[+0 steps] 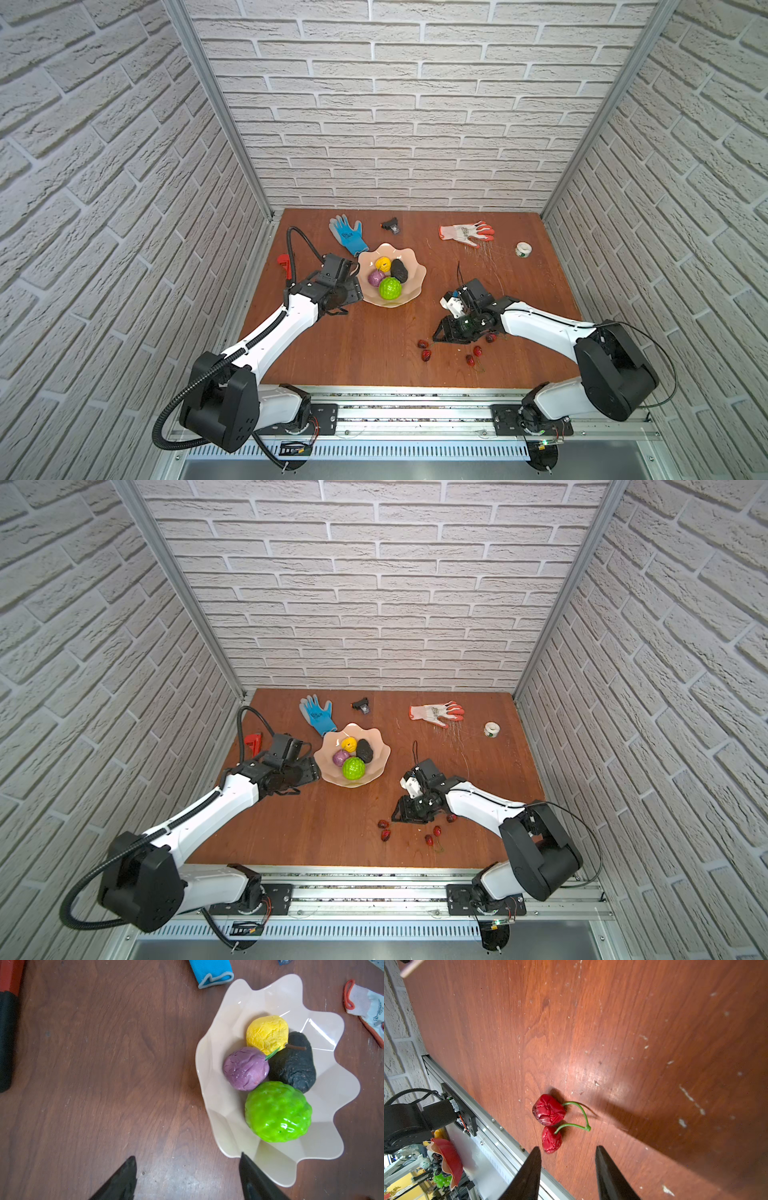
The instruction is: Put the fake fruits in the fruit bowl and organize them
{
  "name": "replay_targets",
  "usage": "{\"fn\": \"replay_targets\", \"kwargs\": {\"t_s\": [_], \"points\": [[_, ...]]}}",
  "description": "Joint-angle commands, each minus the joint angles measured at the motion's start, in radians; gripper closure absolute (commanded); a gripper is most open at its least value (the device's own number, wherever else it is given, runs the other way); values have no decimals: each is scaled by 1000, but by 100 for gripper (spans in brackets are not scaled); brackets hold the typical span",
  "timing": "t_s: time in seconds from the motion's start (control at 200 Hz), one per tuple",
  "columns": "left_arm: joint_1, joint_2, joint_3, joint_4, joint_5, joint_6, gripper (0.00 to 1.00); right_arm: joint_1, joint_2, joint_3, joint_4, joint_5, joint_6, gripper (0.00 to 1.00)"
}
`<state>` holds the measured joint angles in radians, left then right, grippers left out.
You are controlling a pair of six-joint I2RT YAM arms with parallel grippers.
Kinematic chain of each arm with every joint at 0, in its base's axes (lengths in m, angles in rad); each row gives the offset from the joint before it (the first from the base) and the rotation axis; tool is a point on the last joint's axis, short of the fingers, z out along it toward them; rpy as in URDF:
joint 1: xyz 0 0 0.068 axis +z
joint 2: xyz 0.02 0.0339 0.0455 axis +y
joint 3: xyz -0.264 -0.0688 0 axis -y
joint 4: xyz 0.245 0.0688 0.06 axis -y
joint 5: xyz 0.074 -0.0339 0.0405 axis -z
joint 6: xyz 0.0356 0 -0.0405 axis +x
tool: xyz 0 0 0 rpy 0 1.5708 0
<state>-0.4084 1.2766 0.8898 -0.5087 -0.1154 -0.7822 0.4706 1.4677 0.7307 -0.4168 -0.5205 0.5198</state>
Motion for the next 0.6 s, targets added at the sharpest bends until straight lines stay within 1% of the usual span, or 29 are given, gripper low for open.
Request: {"fn": "replay_targets", "kwargs": {"t_s": [0.0,0.235,0.445,0.595], "points": [[7,3,5,5,-3,0,23,-21,34,-10,69,-63,9,55],[8,7,11,2,-3,1,23,-49,89,-13,100,-106,5,56],[10,10,14,-2,0,6,23,-52,135,-43,174,-149,35,58],[13,1,12,-4,-1,6,23,-52,163,-36,183,-164,32,61]]}}
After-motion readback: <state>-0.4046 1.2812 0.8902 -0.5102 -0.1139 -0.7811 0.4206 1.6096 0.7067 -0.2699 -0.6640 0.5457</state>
